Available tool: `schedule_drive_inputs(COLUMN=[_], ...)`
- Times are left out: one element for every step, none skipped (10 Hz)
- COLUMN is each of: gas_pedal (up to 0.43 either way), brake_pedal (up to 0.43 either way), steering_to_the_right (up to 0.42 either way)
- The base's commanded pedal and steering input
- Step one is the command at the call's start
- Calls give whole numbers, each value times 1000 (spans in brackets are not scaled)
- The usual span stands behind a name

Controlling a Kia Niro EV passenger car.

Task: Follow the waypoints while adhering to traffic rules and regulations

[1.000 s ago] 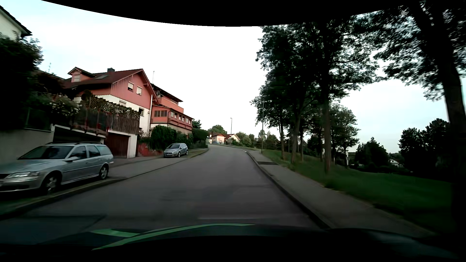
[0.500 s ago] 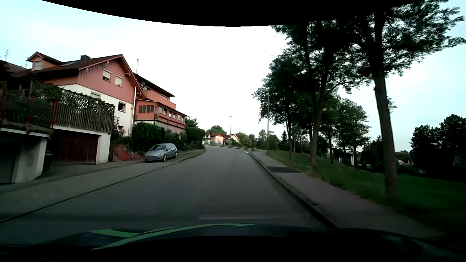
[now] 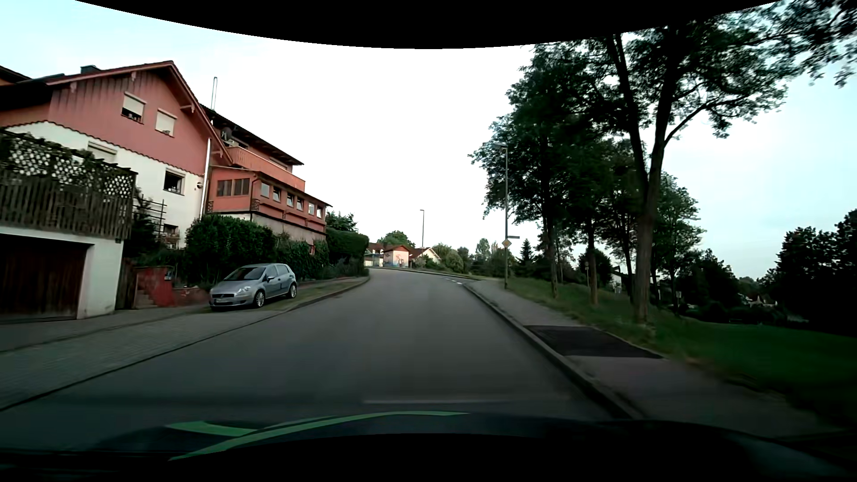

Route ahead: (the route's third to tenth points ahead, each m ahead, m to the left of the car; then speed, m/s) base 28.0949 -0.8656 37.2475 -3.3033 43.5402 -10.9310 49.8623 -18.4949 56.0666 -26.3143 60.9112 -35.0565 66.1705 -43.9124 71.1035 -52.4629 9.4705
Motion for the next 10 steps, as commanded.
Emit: schedule_drive_inputs(gas_pedal=[0,0,0,0,0,0,0,0,0,0], brake_pedal=[0,0,0,0,0,0,0,0,0,0], steering_to_the_right=[5,5,5,4,4,4,4,4,4,4])
